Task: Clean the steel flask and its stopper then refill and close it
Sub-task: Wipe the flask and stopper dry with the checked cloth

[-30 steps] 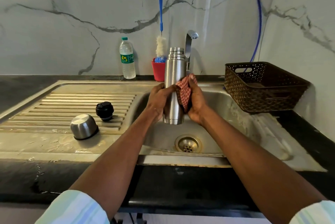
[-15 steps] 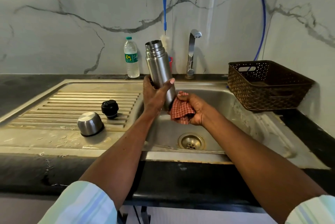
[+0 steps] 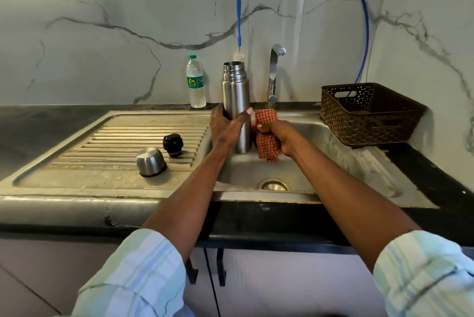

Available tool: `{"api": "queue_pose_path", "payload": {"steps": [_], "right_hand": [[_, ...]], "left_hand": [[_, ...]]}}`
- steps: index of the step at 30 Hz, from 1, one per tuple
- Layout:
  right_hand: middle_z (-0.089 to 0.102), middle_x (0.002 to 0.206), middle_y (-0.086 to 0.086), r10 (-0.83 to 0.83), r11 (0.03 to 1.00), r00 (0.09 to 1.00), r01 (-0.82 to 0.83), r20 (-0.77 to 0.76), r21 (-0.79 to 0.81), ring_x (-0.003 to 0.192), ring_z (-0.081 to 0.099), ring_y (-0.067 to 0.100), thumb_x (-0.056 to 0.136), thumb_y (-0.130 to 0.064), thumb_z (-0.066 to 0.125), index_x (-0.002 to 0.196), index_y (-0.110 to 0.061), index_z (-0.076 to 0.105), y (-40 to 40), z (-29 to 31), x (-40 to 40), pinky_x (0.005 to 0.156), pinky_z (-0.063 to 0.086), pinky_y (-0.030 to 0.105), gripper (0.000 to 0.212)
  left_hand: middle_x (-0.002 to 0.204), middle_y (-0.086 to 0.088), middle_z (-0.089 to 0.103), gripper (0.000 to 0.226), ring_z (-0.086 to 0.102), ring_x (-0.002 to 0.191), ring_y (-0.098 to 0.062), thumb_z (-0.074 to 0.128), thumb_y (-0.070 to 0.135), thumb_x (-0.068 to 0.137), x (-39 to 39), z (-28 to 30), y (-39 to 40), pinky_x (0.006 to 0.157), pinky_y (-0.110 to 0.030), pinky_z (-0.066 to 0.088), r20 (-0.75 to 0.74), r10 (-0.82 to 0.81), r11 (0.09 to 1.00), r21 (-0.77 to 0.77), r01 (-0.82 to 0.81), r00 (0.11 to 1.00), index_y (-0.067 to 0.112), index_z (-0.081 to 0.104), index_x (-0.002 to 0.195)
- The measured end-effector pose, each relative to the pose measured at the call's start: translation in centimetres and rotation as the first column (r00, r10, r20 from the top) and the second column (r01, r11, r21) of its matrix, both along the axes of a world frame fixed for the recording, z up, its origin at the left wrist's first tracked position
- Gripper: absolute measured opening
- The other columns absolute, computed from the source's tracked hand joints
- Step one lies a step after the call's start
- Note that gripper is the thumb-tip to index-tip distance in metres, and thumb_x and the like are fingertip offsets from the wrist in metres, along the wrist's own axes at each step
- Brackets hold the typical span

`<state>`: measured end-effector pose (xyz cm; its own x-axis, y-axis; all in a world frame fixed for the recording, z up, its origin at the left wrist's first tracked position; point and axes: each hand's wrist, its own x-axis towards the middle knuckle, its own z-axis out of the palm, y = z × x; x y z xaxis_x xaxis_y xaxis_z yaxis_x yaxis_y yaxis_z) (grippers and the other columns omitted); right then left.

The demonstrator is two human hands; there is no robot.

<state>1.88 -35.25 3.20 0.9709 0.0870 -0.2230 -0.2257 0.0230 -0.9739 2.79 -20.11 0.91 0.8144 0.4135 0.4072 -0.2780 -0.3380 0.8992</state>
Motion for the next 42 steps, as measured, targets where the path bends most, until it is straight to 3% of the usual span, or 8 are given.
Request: {"api": "queue_pose_path", "payload": {"steps": [3,8,13,19,24,30,37,42], "right_hand": [[0.068,0.099,0.014,-0.033,0.982,0.999,0.034,-0.009,0.184,0.089,0.063,0.033,0.091,-0.008,0.063,0.101,-0.009,0.061,1.9,0.9,-0.5,0.074,0.051,0.048,0.009],[0.065,0.119,0.019,0.014,0.874,0.996,0.030,-0.086,0.485,0.110,0.062,0.035,0.082,-0.006,0.059,0.119,-0.001,0.059,6.8,2.2,-0.2,0.100,0.045,0.055,0.038],[0.061,0.087,0.013,0.011,0.753,1.000,-0.021,0.020,0.658,0.078,0.060,0.026,0.085,0.015,0.043,0.086,-0.001,0.057,12.5,4.1,-1.8,0.098,0.049,0.041,0.021],[0.069,0.089,0.007,0.134,0.726,0.987,-0.161,0.092,0.669,0.082,0.065,0.021,0.091,-0.004,0.057,0.098,-0.008,0.061,18.0,2.9,-2.4,0.067,0.051,0.032,0.009],[0.067,0.120,0.016,0.221,0.713,0.971,-0.223,0.089,0.665,0.108,0.066,0.035,0.086,0.001,0.060,0.123,-0.001,0.059,19.5,0.7,-1.4,0.096,0.051,0.051,0.038],[0.068,0.111,0.014,0.262,0.736,0.957,-0.282,0.126,0.616,0.102,0.067,0.034,0.085,0.007,0.058,0.111,-0.005,0.058,19.8,0.0,-0.2,0.092,0.053,0.051,0.029],[0.068,0.116,0.017,0.271,0.758,0.957,-0.276,0.099,0.591,0.099,0.069,0.034,0.083,0.007,0.059,0.122,-0.002,0.056,19.7,-0.5,-0.2,0.080,0.059,0.047,0.040],[0.069,0.113,0.017,0.262,0.771,0.961,-0.264,0.089,0.579,0.099,0.069,0.035,0.083,0.005,0.061,0.125,-0.001,0.056,19.5,-0.6,-0.3,0.088,0.056,0.050,0.043]], "left_hand": [[0.115,-0.005,0.063,0.070,0.063,0.101,-0.020,0.082,0.051,0.068,-1.0,1.8,1.1,0.089,-0.039,0.056,0.044,0.016,1.000,0.001,-0.016,0.999,0.015,0.060,0.123],[0.108,-0.002,0.066,0.066,0.065,0.095,-0.016,0.080,0.058,0.064,-3.1,5.2,5.9,0.084,-0.038,0.057,0.135,0.120,0.992,-0.062,-0.113,0.984,0.018,0.063,0.114],[0.103,-0.004,0.066,0.073,0.064,0.093,-0.019,0.073,0.067,0.057,-5.5,7.1,12.7,0.081,-0.039,0.056,0.202,0.281,0.960,-0.072,-0.272,0.938,0.018,0.065,0.110],[0.108,-0.005,0.065,0.070,0.066,0.095,-0.019,0.079,0.058,0.060,-7.5,6.3,20.6,0.083,-0.038,0.057,0.188,0.412,0.911,-0.104,-0.399,0.891,0.016,0.065,0.115],[0.102,-0.004,0.070,0.061,0.069,0.092,-0.020,0.084,0.046,0.067,-7.5,4.1,24.6,0.074,-0.029,0.055,0.117,0.411,0.911,-0.104,-0.400,0.904,0.012,0.066,0.114],[0.104,-0.004,0.070,0.068,0.069,0.091,-0.018,0.084,0.051,0.062,-5.9,1.6,26.0,0.077,-0.034,0.058,0.040,0.400,0.912,-0.113,-0.394,0.916,0.013,0.066,0.115],[0.110,-0.003,0.068,0.070,0.067,0.097,-0.017,0.084,0.051,0.064,-4.7,0.7,25.5,0.075,-0.026,0.054,0.001,0.384,0.921,-0.066,-0.383,0.923,0.015,0.063,0.120],[0.110,-0.004,0.067,0.073,0.067,0.096,-0.017,0.083,0.053,0.064,-4.5,0.2,25.1,0.076,-0.027,0.056,-0.003,0.383,0.923,-0.046,-0.383,0.924,0.013,0.061,0.121]]}}
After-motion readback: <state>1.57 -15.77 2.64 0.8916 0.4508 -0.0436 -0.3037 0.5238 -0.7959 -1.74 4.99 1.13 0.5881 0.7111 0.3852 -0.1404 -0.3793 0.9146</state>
